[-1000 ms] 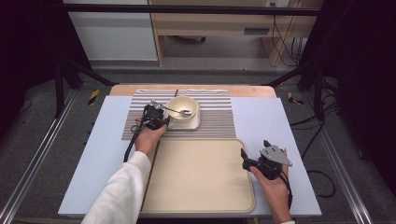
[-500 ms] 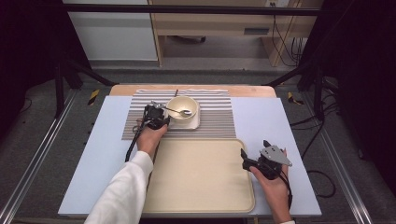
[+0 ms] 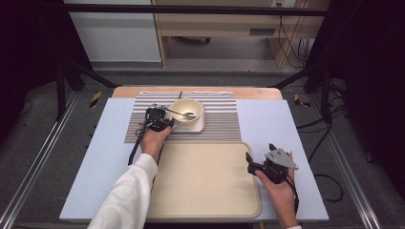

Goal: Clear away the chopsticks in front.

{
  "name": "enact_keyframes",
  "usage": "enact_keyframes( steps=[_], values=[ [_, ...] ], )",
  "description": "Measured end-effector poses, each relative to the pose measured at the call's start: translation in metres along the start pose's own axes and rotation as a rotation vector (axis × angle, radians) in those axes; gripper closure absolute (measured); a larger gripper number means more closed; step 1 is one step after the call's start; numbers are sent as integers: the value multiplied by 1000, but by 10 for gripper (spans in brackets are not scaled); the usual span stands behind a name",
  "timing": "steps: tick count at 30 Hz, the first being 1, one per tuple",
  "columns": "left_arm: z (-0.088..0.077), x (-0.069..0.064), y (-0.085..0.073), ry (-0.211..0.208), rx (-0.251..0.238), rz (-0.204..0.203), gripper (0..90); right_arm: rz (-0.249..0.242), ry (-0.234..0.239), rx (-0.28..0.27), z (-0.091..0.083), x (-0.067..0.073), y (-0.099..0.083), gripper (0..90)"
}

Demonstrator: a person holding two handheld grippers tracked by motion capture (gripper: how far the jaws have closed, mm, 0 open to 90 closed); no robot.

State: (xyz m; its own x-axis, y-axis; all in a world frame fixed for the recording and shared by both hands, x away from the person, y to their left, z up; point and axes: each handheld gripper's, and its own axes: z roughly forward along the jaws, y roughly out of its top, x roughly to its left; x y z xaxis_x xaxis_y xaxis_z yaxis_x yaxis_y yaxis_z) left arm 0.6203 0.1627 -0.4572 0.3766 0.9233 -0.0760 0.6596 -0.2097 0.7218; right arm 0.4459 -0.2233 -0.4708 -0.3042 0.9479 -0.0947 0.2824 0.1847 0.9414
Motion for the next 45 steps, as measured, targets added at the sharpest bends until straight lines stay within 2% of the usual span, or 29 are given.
enact_keyframes(
  steps=[11,13,14,17,28,45],
  values=[
    [4,-1,-2,-9,3,-59,761,-5,-1,2,0,0,0,100],
    [4,-1,-2,-12,5,-78,768,-4,-2,3,0,0,0,100],
    [4,-1,-3,-21,-2,-100,772,-5,-2,3,0,0,0,100],
    [4,0,-3,-31,-3,-121,784,-3,0,3,0,1,0,100],
    [4,1,-3,-34,0,-144,823,-6,0,6,0,1,0,100],
    [5,1,-5,-34,-6,-161,827,-6,0,7,1,1,0,100]
  ],
)
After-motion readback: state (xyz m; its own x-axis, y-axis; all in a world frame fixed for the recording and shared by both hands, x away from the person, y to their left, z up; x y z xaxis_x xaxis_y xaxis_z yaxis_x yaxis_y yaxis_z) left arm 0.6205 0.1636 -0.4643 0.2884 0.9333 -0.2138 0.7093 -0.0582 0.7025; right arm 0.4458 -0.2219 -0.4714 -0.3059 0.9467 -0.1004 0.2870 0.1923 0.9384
